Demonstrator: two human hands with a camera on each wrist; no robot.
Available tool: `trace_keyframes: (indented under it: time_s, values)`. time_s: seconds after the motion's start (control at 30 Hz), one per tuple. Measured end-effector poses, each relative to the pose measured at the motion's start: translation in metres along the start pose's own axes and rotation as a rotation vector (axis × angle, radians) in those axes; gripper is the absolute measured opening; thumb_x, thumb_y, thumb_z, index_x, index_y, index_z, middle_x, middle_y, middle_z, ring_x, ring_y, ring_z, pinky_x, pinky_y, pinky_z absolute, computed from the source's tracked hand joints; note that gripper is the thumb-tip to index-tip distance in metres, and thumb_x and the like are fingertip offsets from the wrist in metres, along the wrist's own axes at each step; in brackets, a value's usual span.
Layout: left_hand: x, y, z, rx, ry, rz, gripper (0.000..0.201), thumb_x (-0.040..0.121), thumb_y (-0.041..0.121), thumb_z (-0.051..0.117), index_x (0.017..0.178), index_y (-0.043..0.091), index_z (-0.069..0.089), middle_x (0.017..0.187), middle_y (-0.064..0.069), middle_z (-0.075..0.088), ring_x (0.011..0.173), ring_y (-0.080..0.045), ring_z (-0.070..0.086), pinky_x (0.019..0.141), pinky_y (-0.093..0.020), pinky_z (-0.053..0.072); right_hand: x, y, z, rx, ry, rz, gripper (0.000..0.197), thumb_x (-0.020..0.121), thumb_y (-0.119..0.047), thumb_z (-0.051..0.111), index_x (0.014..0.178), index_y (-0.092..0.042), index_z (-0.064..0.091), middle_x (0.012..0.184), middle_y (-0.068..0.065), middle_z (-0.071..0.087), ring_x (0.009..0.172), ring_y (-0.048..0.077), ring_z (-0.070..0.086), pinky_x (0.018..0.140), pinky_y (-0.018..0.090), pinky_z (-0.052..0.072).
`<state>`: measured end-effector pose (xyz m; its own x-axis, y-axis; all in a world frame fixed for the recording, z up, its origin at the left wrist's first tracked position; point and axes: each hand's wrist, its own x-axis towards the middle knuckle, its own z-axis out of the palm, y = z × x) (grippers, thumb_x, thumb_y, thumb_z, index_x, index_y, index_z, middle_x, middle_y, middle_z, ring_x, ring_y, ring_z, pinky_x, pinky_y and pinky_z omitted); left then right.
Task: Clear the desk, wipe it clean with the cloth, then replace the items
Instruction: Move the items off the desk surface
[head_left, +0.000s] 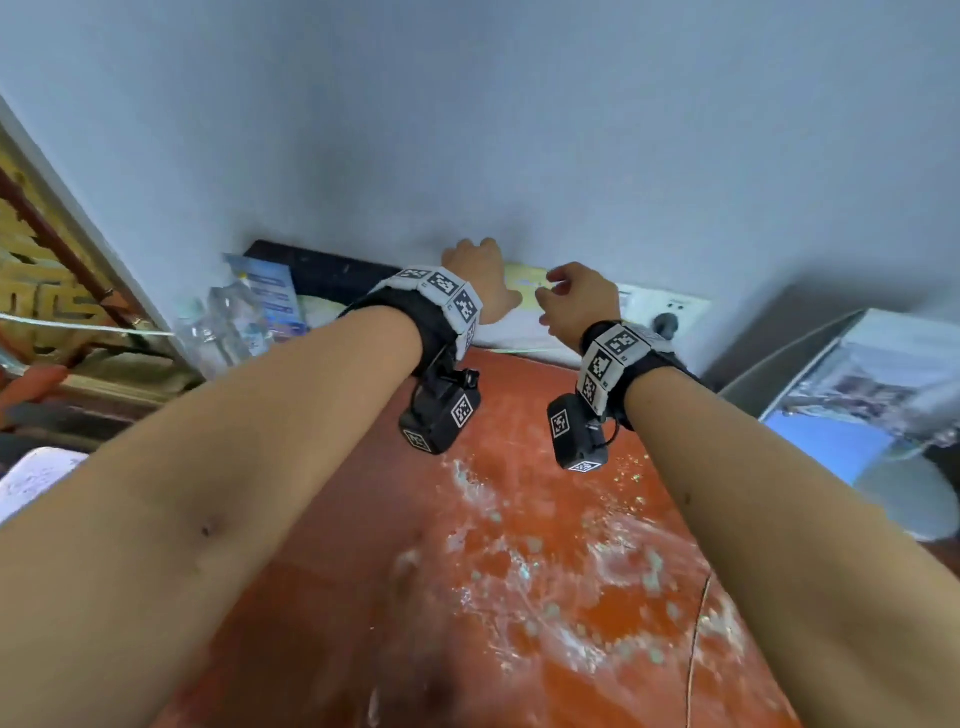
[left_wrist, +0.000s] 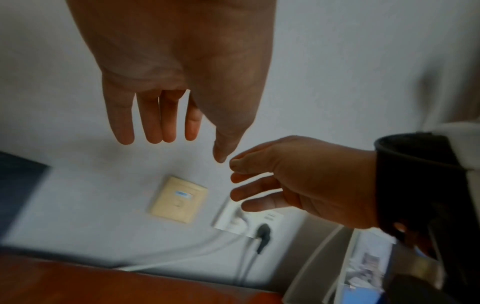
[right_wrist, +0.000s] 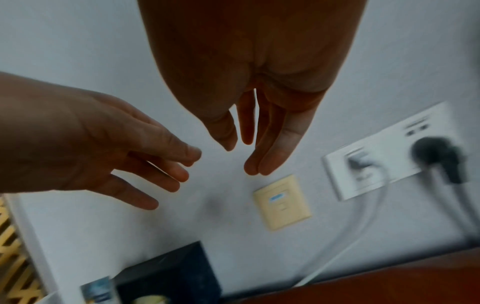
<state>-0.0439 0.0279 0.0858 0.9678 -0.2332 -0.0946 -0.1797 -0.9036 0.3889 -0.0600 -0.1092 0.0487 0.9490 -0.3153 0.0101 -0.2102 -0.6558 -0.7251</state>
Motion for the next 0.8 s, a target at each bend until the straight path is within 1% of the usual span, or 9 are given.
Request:
trace_keyframes:
  time_s: [0.13, 0.2, 0.33, 0.4, 0.47, 0.53, 0.63, 0.73, 0.8]
  values:
    - [-0.006, 0.106, 0.046, -0.03, -0.038, 0.113, 0.053, 0.087, 0.038, 0.061, 0.125, 0.005, 0.045, 0.127, -0.017, 0.047, 0.114, -0.034, 0.049, 0.088, -0.035, 0.041, -0.007, 0.078, -0.088, -0.073, 0.076, 0.069, 0.029, 0.087, -0.023, 0.059, 0.115, -0.015, 0.062, 0.104, 0.005, 0.07, 0.095, 0.027, 0.068, 0.093, 0.038, 0.05]
    - [-0.008, 0.152, 0.065, -0.048, -0.055, 0.156, 0.053, 0.086, 0.038, 0.06, 0.124, 0.004, 0.045, 0.125, -0.018, 0.047, 0.113, -0.035, 0.049, 0.089, -0.036, 0.041, -0.011, 0.116, -0.131, -0.142, 0.127, 0.098, 0.03, 0.087, -0.024, 0.057, 0.115, -0.016, 0.063, 0.108, 0.006, 0.07, 0.098, 0.027, 0.067, 0.094, 0.035, 0.049]
    - [-0.01, 0.228, 0.1, -0.07, -0.094, 0.22, 0.056, 0.085, 0.039, 0.062, 0.124, 0.004, 0.042, 0.124, -0.017, 0.047, 0.111, -0.035, 0.05, 0.087, -0.039, 0.045, -0.02, 0.175, -0.205, -0.234, 0.2, 0.152, 0.034, 0.087, -0.019, 0.058, 0.12, -0.013, 0.062, 0.119, 0.01, 0.064, 0.111, 0.027, 0.059, 0.096, 0.031, 0.045]
    - [-0.007, 0.259, 0.113, -0.088, -0.099, 0.249, 0.058, 0.084, 0.037, 0.064, 0.125, 0.004, 0.04, 0.125, -0.018, 0.046, 0.112, -0.036, 0.05, 0.088, -0.04, 0.046, -0.021, 0.195, -0.235, -0.264, 0.226, 0.145, 0.033, 0.088, -0.019, 0.058, 0.12, -0.013, 0.061, 0.123, 0.013, 0.06, 0.113, 0.028, 0.057, 0.095, 0.032, 0.043]
    - [-0.003, 0.288, 0.124, -0.113, -0.093, 0.275, 0.061, 0.083, 0.036, 0.065, 0.126, 0.004, 0.038, 0.125, -0.018, 0.045, 0.112, -0.036, 0.05, 0.089, -0.041, 0.046, -0.021, 0.212, -0.259, -0.276, 0.258, 0.142, 0.034, 0.09, -0.017, 0.057, 0.123, -0.012, 0.058, 0.13, 0.015, 0.051, 0.112, 0.03, 0.055, 0.093, 0.03, 0.041]
    - [0.001, 0.314, 0.131, -0.126, -0.086, 0.317, 0.067, 0.082, 0.039, 0.067, 0.128, 0.002, 0.036, 0.125, -0.019, 0.045, 0.111, -0.037, 0.05, 0.089, -0.041, 0.046, -0.019, 0.227, -0.278, -0.265, 0.295, 0.168, 0.04, 0.089, -0.009, 0.055, 0.129, -0.012, 0.053, 0.138, 0.013, 0.04, 0.108, 0.032, 0.056, 0.086, 0.027, 0.04]
    - [0.007, 0.345, 0.141, -0.124, -0.063, 0.373, 0.068, 0.082, 0.039, 0.069, 0.128, 0.002, 0.035, 0.121, -0.018, 0.045, 0.107, -0.036, 0.05, 0.081, -0.038, 0.044, -0.012, 0.246, -0.299, -0.23, 0.372, 0.18, 0.053, 0.083, -0.001, 0.051, 0.135, -0.015, 0.047, 0.145, 0.007, 0.028, 0.099, 0.033, 0.06, 0.077, 0.026, 0.039]
    - [0.016, 0.362, 0.153, -0.148, -0.026, 0.398, 0.071, 0.082, 0.038, 0.069, 0.136, 0.009, 0.032, 0.125, -0.016, 0.045, 0.109, -0.033, 0.05, 0.083, -0.039, 0.046, 0.0, 0.259, -0.308, -0.183, 0.381, 0.15, 0.061, 0.082, -0.001, 0.051, 0.139, -0.019, 0.045, 0.149, 0.002, 0.025, 0.101, 0.031, 0.06, 0.079, 0.027, 0.041]
    - [0.024, 0.367, 0.159, -0.173, -0.033, 0.421, 0.07, 0.084, 0.031, 0.067, 0.141, 0.014, 0.03, 0.13, -0.014, 0.046, 0.113, -0.032, 0.05, 0.087, -0.037, 0.046, 0.005, 0.265, -0.308, -0.157, 0.354, 0.113, 0.06, 0.084, -0.005, 0.053, 0.141, -0.02, 0.045, 0.152, 0.001, 0.025, 0.105, 0.028, 0.059, 0.083, 0.024, 0.04]
